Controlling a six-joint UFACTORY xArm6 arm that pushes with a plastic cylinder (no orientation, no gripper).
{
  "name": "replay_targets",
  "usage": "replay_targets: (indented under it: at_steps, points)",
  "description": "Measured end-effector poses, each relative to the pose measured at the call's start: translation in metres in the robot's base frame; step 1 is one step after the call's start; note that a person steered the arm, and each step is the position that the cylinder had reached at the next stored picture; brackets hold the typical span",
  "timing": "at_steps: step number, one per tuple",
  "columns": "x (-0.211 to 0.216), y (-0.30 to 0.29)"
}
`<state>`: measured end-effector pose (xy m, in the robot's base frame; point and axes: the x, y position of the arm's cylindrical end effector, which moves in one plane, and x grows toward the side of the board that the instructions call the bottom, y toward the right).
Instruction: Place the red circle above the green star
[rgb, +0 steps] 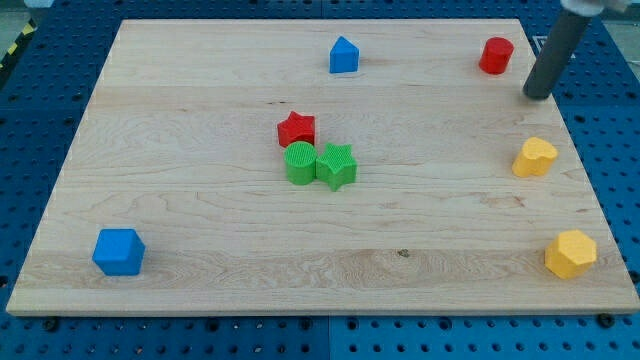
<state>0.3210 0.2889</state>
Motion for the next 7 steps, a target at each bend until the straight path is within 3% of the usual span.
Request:
replay_targets:
  at_steps: [1, 2, 3, 4, 5, 6, 7]
  points:
    - [-0.047, -0.004]
    - [-0.053, -0.056]
    - [-0.024, -0.109]
    - [-0.007, -0.124]
    - [-0.018, -0.124]
    - [0.005, -0.144]
    - [0.056, -0.180]
